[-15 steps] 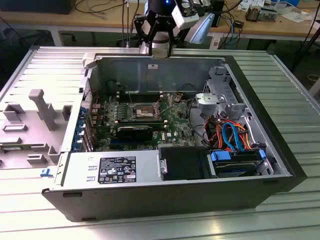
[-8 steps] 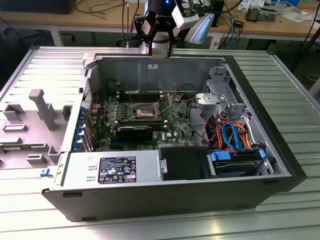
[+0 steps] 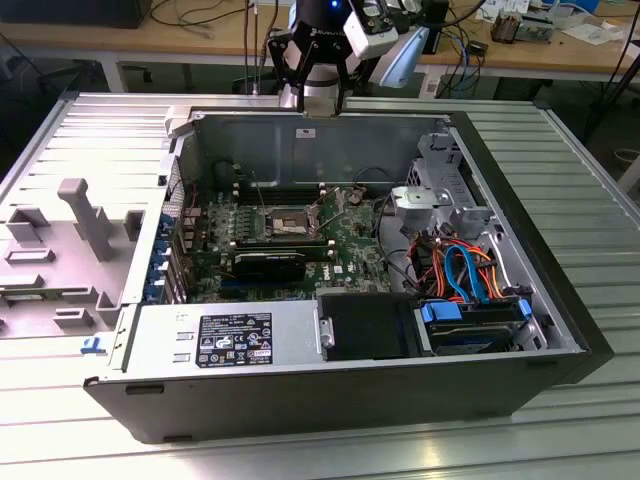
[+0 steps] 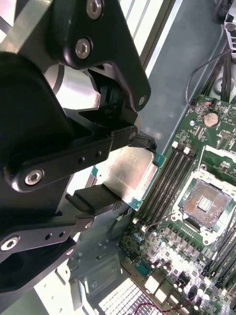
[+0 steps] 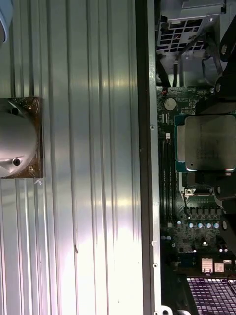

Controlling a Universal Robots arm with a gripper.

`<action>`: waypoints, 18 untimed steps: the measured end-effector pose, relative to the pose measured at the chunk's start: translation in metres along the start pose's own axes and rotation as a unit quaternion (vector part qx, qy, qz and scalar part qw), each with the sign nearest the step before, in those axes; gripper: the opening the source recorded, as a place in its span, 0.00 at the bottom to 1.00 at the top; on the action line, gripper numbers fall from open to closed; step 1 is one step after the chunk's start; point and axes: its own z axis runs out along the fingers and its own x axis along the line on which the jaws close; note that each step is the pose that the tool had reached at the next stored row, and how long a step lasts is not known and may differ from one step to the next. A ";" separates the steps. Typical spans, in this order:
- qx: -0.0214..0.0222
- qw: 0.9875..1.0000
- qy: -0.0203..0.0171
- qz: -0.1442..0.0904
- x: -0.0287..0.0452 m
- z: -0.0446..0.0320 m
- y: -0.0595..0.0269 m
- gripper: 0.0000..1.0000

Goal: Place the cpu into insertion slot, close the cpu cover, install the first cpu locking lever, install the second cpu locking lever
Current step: 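Place the cpu into insertion slot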

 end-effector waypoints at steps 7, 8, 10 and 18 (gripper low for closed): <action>0.000 1.000 0.000 0.000 0.0000 0.0010 -0.0001 0.54; 0.000 1.000 0.000 0.000 0.0000 0.0012 -0.0001 0.54; 0.000 1.000 0.000 0.000 0.0000 0.0016 -0.0002 0.54; 0.000 1.000 0.000 0.000 -0.0001 0.0056 -0.0005 0.54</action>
